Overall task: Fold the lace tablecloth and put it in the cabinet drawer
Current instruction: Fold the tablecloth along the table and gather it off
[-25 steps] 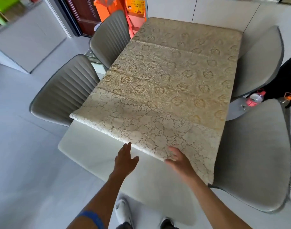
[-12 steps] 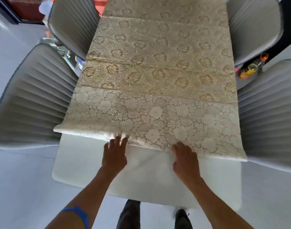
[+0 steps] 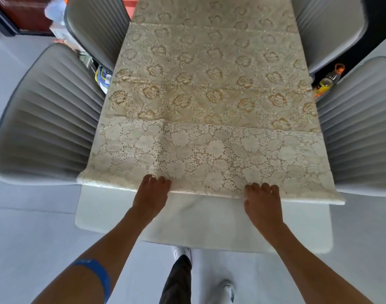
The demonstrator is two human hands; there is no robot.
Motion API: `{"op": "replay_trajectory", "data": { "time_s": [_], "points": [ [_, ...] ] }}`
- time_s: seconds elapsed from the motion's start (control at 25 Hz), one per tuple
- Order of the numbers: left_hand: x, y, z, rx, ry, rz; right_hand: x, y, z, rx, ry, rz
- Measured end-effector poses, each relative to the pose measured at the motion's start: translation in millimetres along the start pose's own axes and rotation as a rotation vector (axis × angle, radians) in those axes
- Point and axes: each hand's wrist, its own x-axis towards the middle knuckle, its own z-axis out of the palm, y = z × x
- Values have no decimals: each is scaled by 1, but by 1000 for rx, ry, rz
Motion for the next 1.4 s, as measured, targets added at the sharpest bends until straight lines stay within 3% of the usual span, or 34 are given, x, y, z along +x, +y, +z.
{"op": "replay_trajectory", "data": {
  "time_s": [0.2,0.4,0.52,0.72,0.88,1.08,1.24,1.4],
  "points": [
    [-87,53,-11,-57,-267,-47,-94,8,1,120,-114,14],
    [-127,64,-16,-314,-371,-204,-122,8,9,280,-248,-51],
    [-100,43,-21,-529,-426,-221,-93,9,6,412,-341,-101],
    [-7,-8,-28,-637,-464,-281,-3,0,-13,532,-230,-29],
    [49,-33,-15,-508,-396,-197,63,15,-12,457,-292,27],
    [74,-43,-8,-247,-297,-97,82,39,3,230,-290,16],
    [81,-45,-12,-381,-393,-159,96,59,6,329,-370,-52],
    [83,-40,-16,-333,-423,-158,100,68,11,436,-299,-138]
  ]
}}
